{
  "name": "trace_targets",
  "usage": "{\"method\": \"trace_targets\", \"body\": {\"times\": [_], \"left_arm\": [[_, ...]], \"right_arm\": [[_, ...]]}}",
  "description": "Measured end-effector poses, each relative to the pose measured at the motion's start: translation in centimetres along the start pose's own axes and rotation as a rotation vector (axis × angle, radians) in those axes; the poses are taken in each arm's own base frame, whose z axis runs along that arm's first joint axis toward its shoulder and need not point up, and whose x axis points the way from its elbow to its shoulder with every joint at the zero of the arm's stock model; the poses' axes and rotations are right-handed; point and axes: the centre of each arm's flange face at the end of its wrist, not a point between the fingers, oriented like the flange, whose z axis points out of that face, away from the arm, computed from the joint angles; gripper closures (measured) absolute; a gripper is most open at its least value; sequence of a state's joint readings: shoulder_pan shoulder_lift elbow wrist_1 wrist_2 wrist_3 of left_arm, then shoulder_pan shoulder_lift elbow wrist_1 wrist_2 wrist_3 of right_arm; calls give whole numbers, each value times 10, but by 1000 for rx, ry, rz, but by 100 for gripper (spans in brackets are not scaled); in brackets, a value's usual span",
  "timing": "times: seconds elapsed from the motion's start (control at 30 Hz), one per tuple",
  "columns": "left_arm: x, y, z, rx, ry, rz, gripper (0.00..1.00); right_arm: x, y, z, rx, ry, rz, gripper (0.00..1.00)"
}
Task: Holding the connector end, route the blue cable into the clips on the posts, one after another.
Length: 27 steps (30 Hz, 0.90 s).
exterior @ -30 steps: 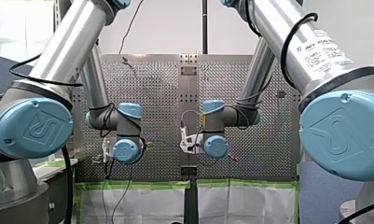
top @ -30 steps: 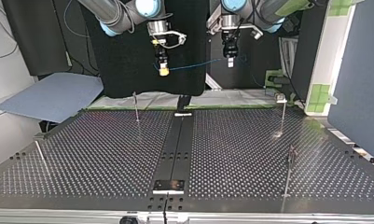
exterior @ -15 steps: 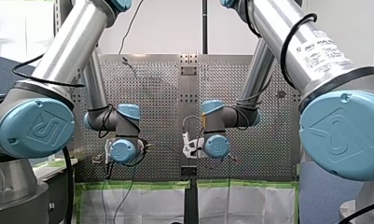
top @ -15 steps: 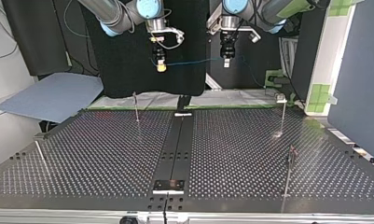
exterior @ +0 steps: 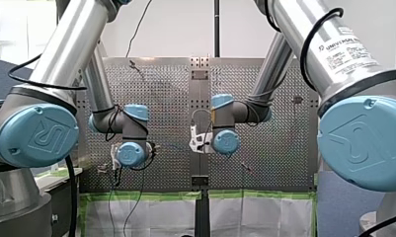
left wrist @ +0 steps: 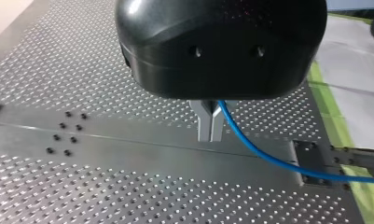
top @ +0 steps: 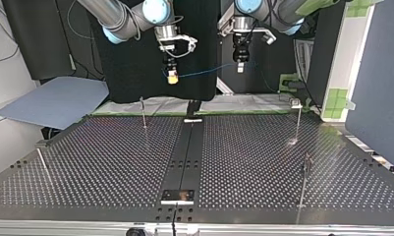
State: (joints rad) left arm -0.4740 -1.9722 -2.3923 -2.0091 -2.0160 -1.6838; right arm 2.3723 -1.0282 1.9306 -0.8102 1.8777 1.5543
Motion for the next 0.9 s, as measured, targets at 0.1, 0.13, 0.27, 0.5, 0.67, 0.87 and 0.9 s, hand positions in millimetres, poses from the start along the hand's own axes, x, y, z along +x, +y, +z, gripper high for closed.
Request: {"method": "trace_targets", "body": {"times": [0.1,0.13,0.27,0.5,0.67,0.87,0.9], "left_arm": [[-8,2,0,-17,-2,-27,99],[-11,3,0,-23,-3,-35,99],[-20,6,-1,-42,-6,-68,99],[-39,10,-2,-56,-9,-130,99],[-51,12,-4,-58,-10,-151,99],[-70,16,-3,-62,-18,-173,99],[-75,16,-1,-60,-25,-180,99]], "right_arm": [[20,-3,4,27,39,41,100],[26,-3,5,35,50,53,100],[53,-8,9,73,96,95,100],[96,-10,13,116,164,125,100],[119,-10,16,130,196,133,100],[121,-9,22,142,202,136,100],[120,-9,23,145,201,136,100]]}}
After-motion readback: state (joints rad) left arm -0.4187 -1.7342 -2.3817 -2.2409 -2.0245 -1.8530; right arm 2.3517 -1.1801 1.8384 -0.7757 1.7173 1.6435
